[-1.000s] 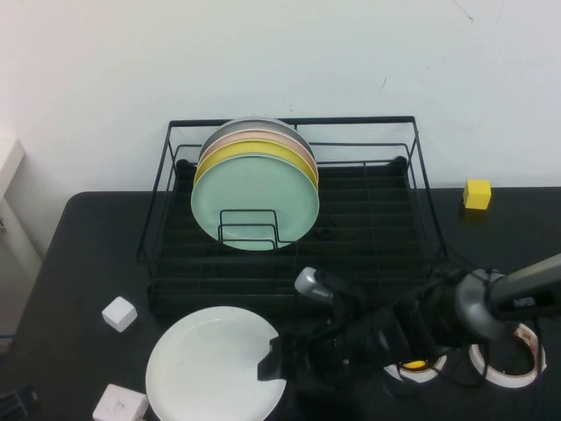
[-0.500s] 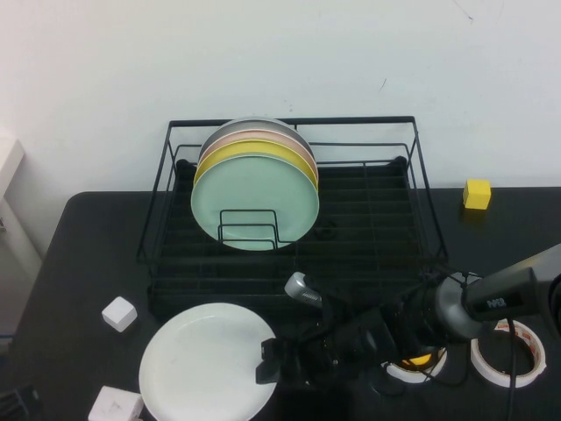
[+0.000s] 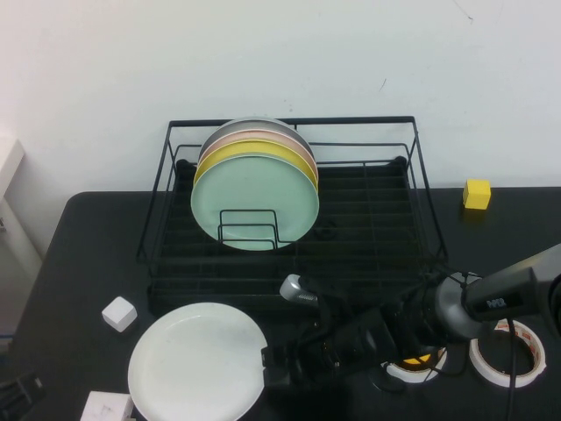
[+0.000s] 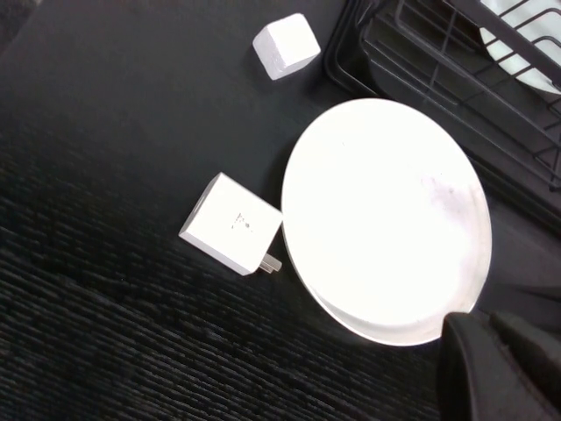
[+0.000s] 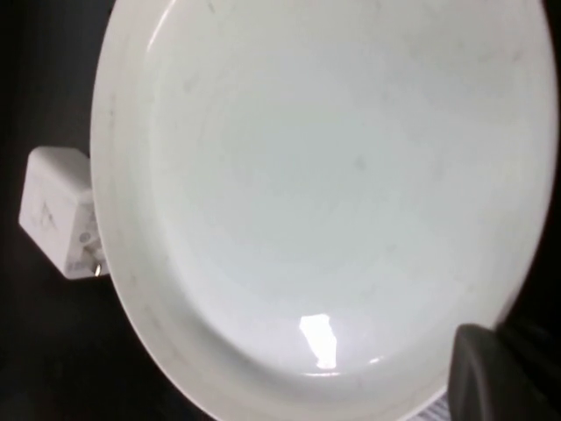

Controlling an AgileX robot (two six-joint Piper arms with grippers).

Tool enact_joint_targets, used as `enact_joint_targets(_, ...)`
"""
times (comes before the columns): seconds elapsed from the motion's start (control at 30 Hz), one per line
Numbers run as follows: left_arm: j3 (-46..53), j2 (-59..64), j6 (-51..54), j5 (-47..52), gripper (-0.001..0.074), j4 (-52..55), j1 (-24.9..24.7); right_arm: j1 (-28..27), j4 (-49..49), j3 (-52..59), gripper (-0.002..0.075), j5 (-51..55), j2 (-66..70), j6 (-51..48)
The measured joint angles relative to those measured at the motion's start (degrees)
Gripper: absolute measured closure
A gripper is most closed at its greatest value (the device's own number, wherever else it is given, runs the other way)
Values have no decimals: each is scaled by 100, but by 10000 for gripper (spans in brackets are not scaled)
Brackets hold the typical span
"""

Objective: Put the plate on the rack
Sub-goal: Pick up the plate from the table

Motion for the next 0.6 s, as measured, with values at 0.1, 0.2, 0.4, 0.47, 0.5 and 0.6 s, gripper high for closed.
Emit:
enact_joint_targets(0.1,0,0,11,0,738,-9,0,0,0,0,727,19,-12,-23)
enact_joint_targets(0.2,0,0,21,63,738,-82,0,0,0,0,727,19,-77,-23)
enact_joint_targets(0.4,0,0,211,133,738,-297,0,0,0,0,727,53,-135,-23)
enact_joint_targets(0.47,0,0,241,143,738,-311,0,0,0,0,727,30,-135,-23)
enact_joint_targets(0.5,0,0,272,143,738,-323,0,0,0,0,726,5,-135,-23)
enact_joint_targets(0.6,0,0,319,143,737,-323,0,0,0,0,693,-22,-135,-23)
